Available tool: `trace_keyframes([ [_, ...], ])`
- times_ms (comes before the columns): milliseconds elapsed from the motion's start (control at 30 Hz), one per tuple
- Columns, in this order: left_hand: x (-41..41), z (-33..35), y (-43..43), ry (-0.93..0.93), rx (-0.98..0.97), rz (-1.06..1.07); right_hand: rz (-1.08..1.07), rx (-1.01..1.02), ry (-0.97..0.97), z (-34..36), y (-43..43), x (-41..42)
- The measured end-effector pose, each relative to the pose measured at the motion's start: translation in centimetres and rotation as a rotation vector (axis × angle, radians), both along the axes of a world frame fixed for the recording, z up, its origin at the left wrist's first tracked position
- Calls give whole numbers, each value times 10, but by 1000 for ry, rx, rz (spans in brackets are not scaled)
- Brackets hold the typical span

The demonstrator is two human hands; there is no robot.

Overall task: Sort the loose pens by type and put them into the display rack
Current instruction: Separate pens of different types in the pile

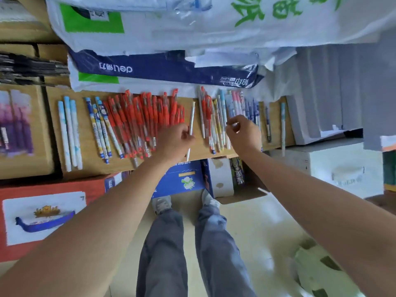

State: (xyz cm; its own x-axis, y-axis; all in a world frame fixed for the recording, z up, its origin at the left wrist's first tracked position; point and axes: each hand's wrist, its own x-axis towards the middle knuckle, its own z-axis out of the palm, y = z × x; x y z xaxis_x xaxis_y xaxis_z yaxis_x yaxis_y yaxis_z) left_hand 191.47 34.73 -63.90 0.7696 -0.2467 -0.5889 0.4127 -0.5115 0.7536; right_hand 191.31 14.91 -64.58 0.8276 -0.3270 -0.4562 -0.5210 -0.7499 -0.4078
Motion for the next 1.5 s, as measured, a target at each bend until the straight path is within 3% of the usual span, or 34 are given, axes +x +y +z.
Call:
trace_keyframes([
  [100, 0, -6, -18, 12, 23, -3, 138, 53, 35, -8, -11, -7],
  [200, 0, -13, -27, 42, 26, -11, 227, -20, 65, -16, -15, -8],
  [600, 4, -18, -37, 72, 85, 21, 308, -263, 82, -24, -20, -2],
  [1000, 8, -22, -40, 78, 100, 28, 247, -214, 40, -27, -19, -3],
  [1500, 6, -18, -55, 94, 83, 65, 387, -277, 77, -26, -19, 2],
])
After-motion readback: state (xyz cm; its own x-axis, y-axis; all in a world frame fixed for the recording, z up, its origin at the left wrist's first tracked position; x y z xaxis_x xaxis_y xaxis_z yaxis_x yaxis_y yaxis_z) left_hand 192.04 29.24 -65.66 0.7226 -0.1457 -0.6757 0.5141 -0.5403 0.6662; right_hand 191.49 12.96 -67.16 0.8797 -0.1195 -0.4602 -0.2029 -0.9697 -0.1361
